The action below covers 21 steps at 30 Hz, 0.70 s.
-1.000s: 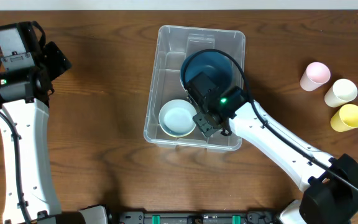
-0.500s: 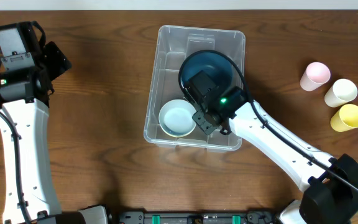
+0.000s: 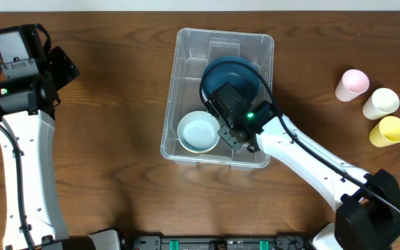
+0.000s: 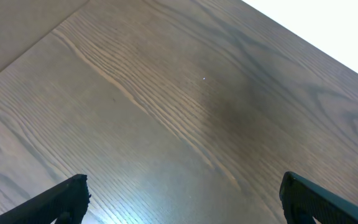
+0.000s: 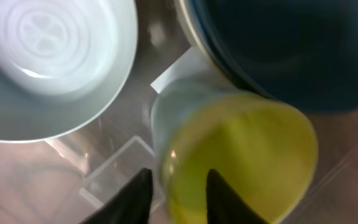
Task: Pack container
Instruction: 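Lower the yellow cup into the blue cup with the right gripper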
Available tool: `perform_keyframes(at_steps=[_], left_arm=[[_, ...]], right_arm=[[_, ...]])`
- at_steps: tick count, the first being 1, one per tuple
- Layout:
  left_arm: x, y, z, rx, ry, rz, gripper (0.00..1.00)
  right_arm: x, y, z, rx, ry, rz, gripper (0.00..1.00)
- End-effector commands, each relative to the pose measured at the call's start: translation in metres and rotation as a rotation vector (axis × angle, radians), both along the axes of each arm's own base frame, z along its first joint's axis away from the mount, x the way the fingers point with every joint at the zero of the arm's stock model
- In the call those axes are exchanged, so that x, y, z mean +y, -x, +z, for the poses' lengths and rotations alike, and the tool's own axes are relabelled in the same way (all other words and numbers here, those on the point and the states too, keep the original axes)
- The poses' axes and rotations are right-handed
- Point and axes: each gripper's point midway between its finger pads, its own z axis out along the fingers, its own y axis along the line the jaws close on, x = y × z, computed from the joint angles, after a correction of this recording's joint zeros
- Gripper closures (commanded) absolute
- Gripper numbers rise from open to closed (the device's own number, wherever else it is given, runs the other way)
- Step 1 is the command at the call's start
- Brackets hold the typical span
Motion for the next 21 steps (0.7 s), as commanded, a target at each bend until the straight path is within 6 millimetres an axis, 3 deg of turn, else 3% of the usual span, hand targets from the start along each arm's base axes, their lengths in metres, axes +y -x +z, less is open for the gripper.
perform_keyframes(at_steps=[1, 13, 21], left_arm=[[0.004, 0.002, 0.01, -0.016, -0.022, 0.008, 0.02], [0.004, 0.002, 0.01, -0.016, -0.022, 0.008, 0.02], [0.004, 0.002, 0.01, -0.016, -0.022, 0.008, 0.02]], right_arm=[[-0.004, -0.001, -0.005, 0.0, 0.015, 0.0, 0.8], [-0.012, 0.009, -0.008, 0.04, 0.056, 0.009, 0.94], [-0.013, 0.014, -0.009, 0.065, 0.07, 0.053, 0.94]])
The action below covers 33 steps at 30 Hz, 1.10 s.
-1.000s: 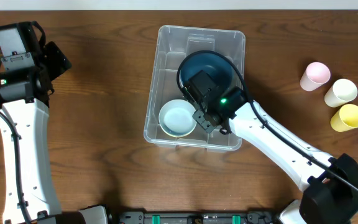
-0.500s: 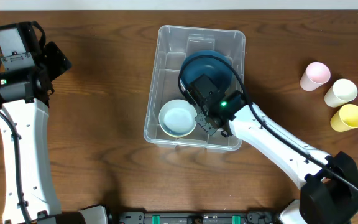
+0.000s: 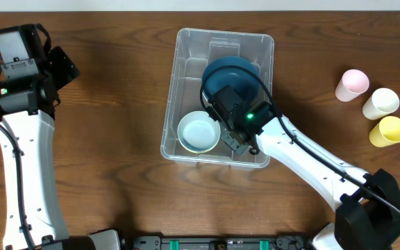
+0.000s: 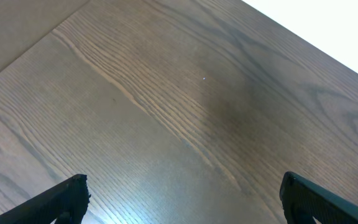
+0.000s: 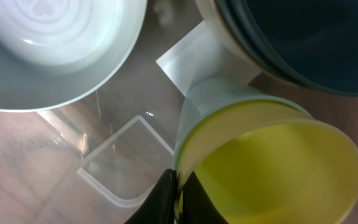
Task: Pack container
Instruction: 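Lower the yellow cup into the blue cup with the right gripper, then open the right gripper and withdraw it toward the remaining cups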
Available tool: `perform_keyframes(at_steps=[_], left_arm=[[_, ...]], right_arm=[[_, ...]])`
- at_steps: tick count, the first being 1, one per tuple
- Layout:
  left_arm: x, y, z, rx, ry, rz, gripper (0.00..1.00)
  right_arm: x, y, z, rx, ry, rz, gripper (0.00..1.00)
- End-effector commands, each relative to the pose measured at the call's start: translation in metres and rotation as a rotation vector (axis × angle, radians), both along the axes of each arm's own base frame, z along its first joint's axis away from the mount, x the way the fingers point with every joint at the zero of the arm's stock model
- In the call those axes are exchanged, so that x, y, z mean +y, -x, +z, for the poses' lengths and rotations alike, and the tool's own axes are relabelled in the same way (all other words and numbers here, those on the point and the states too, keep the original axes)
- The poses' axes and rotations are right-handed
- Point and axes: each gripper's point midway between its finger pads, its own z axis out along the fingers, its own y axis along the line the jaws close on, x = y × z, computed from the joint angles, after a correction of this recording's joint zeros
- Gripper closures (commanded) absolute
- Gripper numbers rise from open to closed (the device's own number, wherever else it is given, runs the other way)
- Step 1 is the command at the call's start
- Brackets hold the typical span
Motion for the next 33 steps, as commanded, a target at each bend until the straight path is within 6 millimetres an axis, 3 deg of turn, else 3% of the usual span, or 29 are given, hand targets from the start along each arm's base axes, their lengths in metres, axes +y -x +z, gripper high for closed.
perform_keyframes(at_steps=[1, 15, 33], left_arm=[[0.004, 0.002, 0.01, -0.016, -0.022, 0.008, 0.02], [0.004, 0.002, 0.01, -0.016, -0.022, 0.008, 0.02], [0.004, 0.002, 0.01, -0.016, -0.022, 0.008, 0.02]], right_arm=[[-0.003, 0.002, -0.003, 0.013, 0.021, 0.024, 0.95], [0.002, -0.005, 0.019, -0.008, 0.006, 0.024, 0.99], [-0.008, -0.006, 0.018, 0.008, 0.017, 0.008, 0.99]])
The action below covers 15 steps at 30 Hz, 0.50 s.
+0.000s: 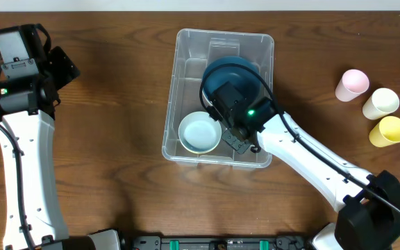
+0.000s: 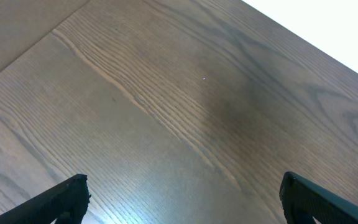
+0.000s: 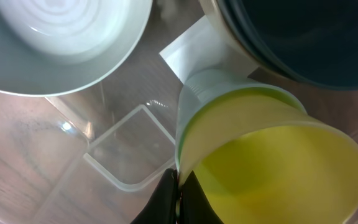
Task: Pack container
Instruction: 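Open the right gripper and withdraw it toward the remaining cups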
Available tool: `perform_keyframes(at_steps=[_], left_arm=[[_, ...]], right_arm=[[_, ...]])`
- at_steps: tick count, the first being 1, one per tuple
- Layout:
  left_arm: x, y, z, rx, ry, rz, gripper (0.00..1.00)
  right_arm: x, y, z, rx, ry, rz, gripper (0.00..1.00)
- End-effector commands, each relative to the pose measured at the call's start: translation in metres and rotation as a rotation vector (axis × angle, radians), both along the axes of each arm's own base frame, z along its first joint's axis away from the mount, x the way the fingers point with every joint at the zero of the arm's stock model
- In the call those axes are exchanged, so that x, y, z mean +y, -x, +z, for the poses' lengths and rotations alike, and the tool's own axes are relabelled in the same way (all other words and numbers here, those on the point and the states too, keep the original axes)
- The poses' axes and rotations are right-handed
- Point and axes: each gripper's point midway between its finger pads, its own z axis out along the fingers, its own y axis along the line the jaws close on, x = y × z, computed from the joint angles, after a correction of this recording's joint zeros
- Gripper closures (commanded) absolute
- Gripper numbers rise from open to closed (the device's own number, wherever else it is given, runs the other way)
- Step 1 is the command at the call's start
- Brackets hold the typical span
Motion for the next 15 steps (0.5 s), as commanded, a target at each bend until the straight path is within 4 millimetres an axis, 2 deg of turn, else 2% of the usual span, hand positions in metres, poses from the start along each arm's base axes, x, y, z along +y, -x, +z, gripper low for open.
perform_keyframes(at_steps=[1, 9, 15], left_arm=[[0.004, 0.002, 0.01, -0.016, -0.022, 0.008, 0.02], [0.004, 0.002, 0.01, -0.016, -0.022, 0.008, 0.02], [0.004, 0.002, 0.01, -0.016, -0.022, 0.008, 0.02]], right_arm=[[-0.005, -0.009, 0.006, -0.019, 0.001, -0.004, 0.99], [-0.015, -0.013, 0.004, 0.026, -0.019, 0.051, 0.99], [-0.017, -0.007, 0.001, 0.091, -0.064, 0.079, 0.99]])
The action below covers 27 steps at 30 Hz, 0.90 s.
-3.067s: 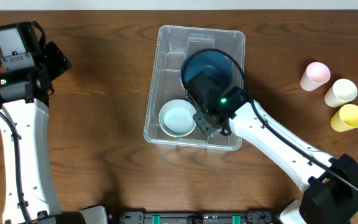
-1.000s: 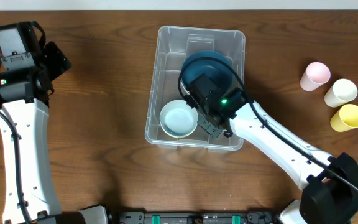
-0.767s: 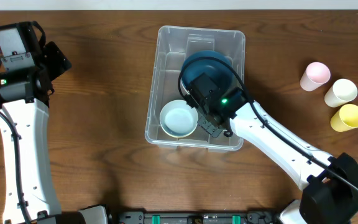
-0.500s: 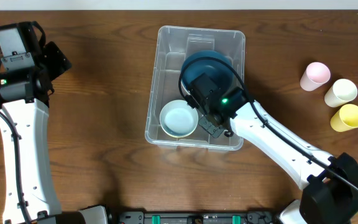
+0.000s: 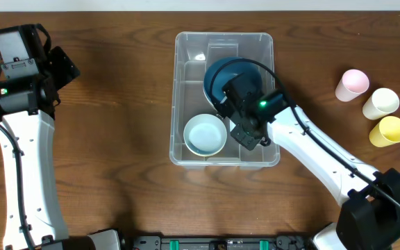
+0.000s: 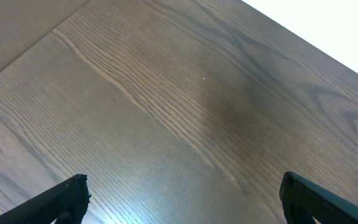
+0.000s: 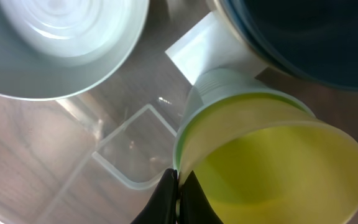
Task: Pack container
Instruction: 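Open the right gripper and withdraw it toward the remaining cups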
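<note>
The clear plastic container (image 5: 186, 55) sits mid-table. A dark blue bowl (image 5: 221, 73) lies at its far end and a white bowl (image 5: 205, 135) at its near left. My right gripper (image 7: 179, 186) reaches into the near right corner, shut on the rim of a yellow-green cup (image 7: 272, 162). That cup hangs beside the white bowl (image 7: 61, 43) and under the blue bowl's (image 7: 303, 37) edge. From overhead the right gripper (image 5: 247, 133) hides the cup. My left gripper (image 6: 182, 199) stands open over bare wood at the far left.
Three loose cups stand at the right of the table: pink (image 5: 353, 83), cream (image 5: 380, 103) and yellow (image 5: 389, 130). The left arm (image 5: 19, 125) runs down the table's left side. A white label (image 7: 201, 46) lies on the container's floor.
The container with both bowls now lies a little further right on the table, and my right gripper with the cup has gone right with it. The left arm has not moved.
At first my right fingers stood apart astride the cup's rim inside the container, the view blurred. Then they were pinched on the rim, the cup near the container's floor. The grip has held since, and the container has shifted rightwards.
</note>
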Available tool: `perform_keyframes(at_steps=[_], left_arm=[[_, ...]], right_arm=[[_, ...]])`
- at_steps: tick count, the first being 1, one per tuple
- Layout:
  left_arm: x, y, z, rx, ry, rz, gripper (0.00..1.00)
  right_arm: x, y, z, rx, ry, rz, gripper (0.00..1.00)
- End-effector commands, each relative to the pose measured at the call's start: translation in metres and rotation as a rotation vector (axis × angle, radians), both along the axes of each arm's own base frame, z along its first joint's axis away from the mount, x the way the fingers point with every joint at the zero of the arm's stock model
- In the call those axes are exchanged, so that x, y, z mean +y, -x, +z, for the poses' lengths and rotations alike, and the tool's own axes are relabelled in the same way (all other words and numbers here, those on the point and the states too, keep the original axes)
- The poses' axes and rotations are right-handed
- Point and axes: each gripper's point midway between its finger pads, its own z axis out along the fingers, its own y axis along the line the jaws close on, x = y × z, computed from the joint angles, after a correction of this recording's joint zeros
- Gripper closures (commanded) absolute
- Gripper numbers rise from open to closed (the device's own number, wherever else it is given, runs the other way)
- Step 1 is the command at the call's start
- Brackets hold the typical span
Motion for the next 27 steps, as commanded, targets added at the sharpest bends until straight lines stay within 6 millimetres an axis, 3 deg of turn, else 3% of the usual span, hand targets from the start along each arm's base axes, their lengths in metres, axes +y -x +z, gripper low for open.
perform_keyframes(at_steps=[1, 7, 8, 9, 12, 17, 19, 24, 27], left_arm=[[0.004, 0.002, 0.01, -0.016, -0.022, 0.008, 0.02], [0.004, 0.002, 0.01, -0.016, -0.022, 0.008, 0.02], [0.004, 0.002, 0.01, -0.016, -0.022, 0.008, 0.02], [0.004, 0.002, 0.01, -0.016, -0.022, 0.008, 0.02], [0.004, 0.002, 0.01, -0.016, -0.022, 0.008, 0.02], [0.004, 0.002, 0.01, -0.016, -0.022, 0.008, 0.02], [0.004, 0.002, 0.01, -0.016, -0.022, 0.008, 0.02], [0.004, 0.002, 0.01, -0.016, -0.022, 0.008, 0.02], [0.004, 0.002, 0.01, -0.016, -0.022, 0.008, 0.02]], right_arm=[[0.0, -0.005, 0.005, 0.008, -0.032, 0.022, 0.99], [-0.001, -0.008, 0.007, 0.0, -0.036, 0.013, 0.96], [-0.001, -0.009, 0.008, -0.002, -0.038, 0.009, 0.74], [-0.001, -0.01, 0.009, -0.005, -0.041, -0.001, 0.58], [0.0, -0.011, 0.009, -0.012, -0.043, -0.009, 0.48], [0.001, -0.014, 0.01, -0.024, -0.047, -0.009, 0.46], [0.003, -0.018, 0.011, -0.042, -0.058, -0.009, 0.5], [0.013, -0.041, 0.018, -0.131, -0.12, -0.065, 0.54], [0.007, -0.055, 0.023, -0.18, -0.142, -0.162, 0.54]])
